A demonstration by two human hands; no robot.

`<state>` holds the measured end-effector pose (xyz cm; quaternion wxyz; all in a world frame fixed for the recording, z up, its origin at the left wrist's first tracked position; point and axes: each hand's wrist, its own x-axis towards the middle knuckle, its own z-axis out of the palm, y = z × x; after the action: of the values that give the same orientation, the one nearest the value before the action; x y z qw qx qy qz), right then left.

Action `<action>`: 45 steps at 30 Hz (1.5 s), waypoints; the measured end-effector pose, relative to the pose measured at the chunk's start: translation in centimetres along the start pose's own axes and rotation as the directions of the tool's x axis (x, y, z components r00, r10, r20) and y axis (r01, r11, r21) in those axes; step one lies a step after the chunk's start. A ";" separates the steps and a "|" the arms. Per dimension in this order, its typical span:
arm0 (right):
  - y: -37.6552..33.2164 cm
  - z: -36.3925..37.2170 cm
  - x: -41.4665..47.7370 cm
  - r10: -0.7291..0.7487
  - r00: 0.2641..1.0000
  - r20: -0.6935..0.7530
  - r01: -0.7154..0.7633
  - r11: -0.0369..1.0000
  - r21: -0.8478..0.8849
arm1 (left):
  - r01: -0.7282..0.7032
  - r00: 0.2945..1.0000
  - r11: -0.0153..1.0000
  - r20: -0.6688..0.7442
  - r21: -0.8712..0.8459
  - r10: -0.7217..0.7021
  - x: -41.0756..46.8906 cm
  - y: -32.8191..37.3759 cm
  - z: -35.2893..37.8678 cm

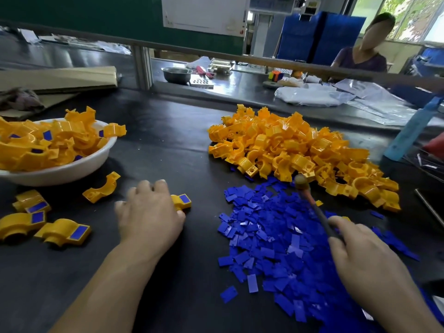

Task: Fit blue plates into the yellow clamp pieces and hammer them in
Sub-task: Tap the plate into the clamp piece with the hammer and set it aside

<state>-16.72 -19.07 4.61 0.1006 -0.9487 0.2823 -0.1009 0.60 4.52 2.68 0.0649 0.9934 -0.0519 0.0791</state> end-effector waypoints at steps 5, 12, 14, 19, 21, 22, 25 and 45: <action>2.0 -0.4 0.8 0.126 0.992 -0.003 -0.126 0.989 -0.072 | -0.299 0.927 0.809 0.046 -0.507 0.372 -1.8 2.9 1.0; 3.8 -0.8 1.2 0.261 0.963 0.071 -0.250 0.959 -0.136 | 0.070 0.988 0.984 0.148 -0.163 -0.045 0.6 0.3 2.1; 4.4 -0.9 1.3 0.288 0.955 0.075 -0.277 0.951 -0.136 | 0.178 0.980 0.969 0.121 -0.172 -0.159 1.2 -0.6 1.5; 5.1 -0.7 1.6 0.294 0.949 0.116 -0.277 0.951 -0.140 | 0.027 0.987 0.985 0.163 -0.169 0.001 0.2 0.9 1.8; 5.3 -0.8 1.7 0.291 0.946 0.141 -0.268 0.950 -0.159 | -0.097 0.976 0.983 0.178 -0.154 0.124 -0.5 1.7 2.4; 5.3 -0.9 1.8 0.291 0.945 0.147 -0.266 0.949 -0.167 | -0.155 0.966 0.980 0.189 -0.128 0.177 -0.8 2.0 2.6; 4.3 -1.1 2.3 0.262 0.961 0.088 -0.245 0.955 -0.169 | -0.273 0.939 0.959 0.195 -0.069 0.282 -1.4 2.6 3.3; -5.1 0.7 34.2 -0.077 0.996 -0.054 0.064 0.977 -0.204 | -0.324 0.929 0.935 0.139 -0.147 0.344 -1.6 4.3 4.6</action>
<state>14.14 -33.76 9.81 -0.0088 -0.9599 0.2603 -0.1041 -0.80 -0.25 -1.60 0.1065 0.9673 -0.2301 0.0043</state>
